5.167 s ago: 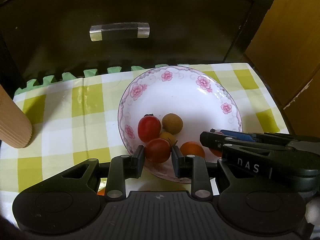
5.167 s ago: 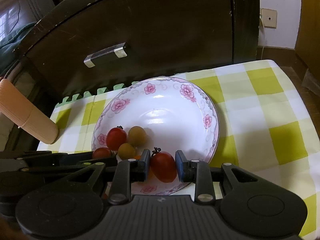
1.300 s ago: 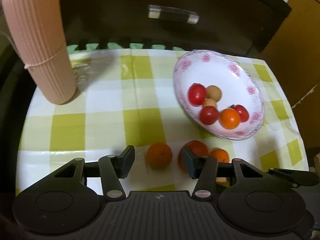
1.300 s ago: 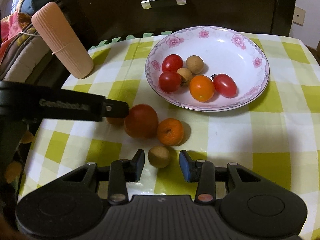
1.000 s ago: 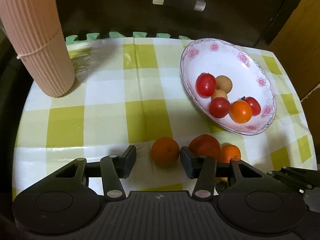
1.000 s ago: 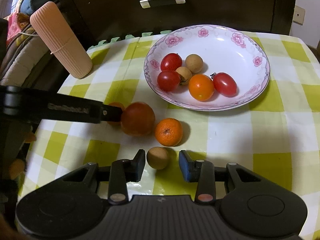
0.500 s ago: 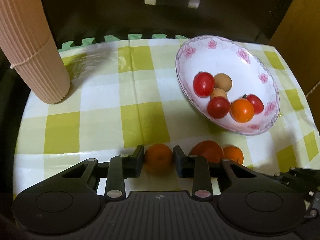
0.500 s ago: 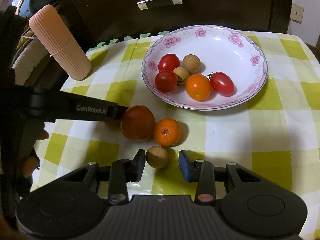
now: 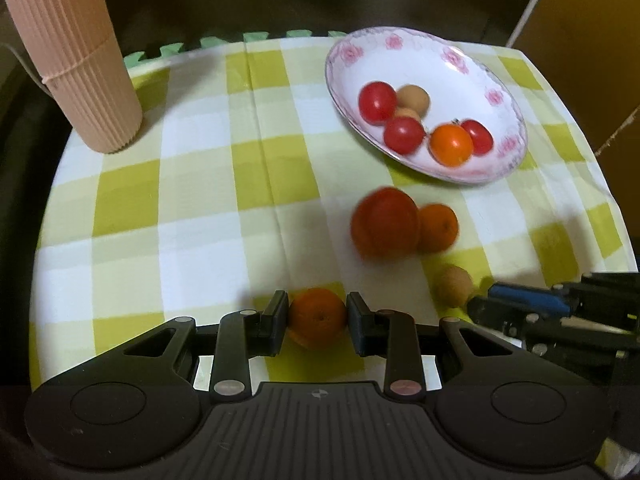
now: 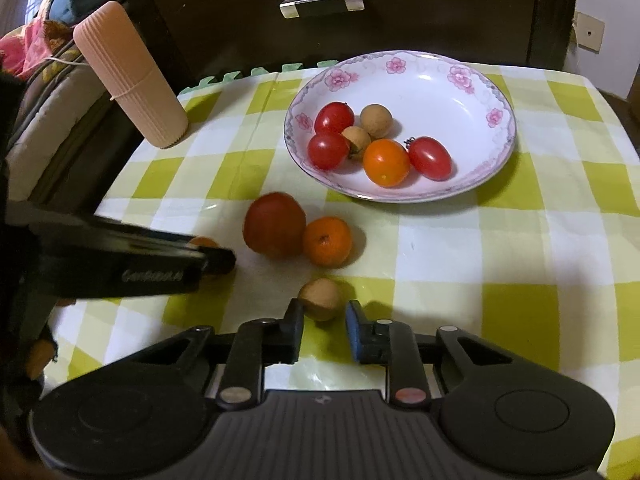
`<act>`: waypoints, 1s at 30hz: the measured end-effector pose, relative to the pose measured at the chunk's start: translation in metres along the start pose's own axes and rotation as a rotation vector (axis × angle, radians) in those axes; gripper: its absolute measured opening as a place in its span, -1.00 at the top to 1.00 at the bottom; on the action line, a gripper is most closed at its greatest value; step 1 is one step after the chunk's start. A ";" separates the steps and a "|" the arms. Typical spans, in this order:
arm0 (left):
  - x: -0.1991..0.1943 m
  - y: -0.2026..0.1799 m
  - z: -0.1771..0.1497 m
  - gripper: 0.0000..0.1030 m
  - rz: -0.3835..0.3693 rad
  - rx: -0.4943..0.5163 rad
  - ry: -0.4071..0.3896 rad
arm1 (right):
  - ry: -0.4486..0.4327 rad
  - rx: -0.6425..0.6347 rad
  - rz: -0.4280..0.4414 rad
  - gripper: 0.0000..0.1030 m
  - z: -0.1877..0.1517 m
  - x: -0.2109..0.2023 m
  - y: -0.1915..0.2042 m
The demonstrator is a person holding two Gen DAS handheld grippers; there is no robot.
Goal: Organize fruits
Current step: 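Grasp an orange mandarin with the left gripper, then grasp a small brown round fruit with the right gripper while the left holds the mandarin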
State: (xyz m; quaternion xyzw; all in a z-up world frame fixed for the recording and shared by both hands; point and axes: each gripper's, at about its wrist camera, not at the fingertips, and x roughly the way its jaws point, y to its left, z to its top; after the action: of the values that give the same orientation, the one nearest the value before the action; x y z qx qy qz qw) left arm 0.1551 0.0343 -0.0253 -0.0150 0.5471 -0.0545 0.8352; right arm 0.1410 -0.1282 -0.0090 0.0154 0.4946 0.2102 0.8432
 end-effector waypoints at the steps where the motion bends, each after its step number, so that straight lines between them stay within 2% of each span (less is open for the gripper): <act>1: -0.002 -0.001 -0.002 0.23 -0.003 0.001 0.000 | 0.002 0.000 -0.002 0.68 -0.001 -0.002 -0.001; 10: -0.008 -0.003 -0.010 0.22 -0.029 -0.005 0.009 | 0.027 0.028 0.006 0.71 -0.016 -0.016 -0.011; 17: -0.005 0.000 -0.011 0.23 -0.029 -0.020 0.018 | -0.009 0.018 0.050 0.65 0.001 -0.014 -0.001; 26: 0.002 -0.003 -0.005 0.11 -0.031 -0.024 0.007 | 0.006 -0.002 0.008 0.59 0.011 0.008 0.004; 30: 0.002 -0.002 -0.004 0.16 -0.025 -0.021 0.006 | 0.003 0.014 0.021 0.59 0.013 0.010 0.002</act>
State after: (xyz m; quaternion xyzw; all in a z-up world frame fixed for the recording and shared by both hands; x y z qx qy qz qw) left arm 0.1520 0.0322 -0.0290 -0.0306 0.5498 -0.0592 0.8327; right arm 0.1555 -0.1205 -0.0105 0.0262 0.4973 0.2155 0.8400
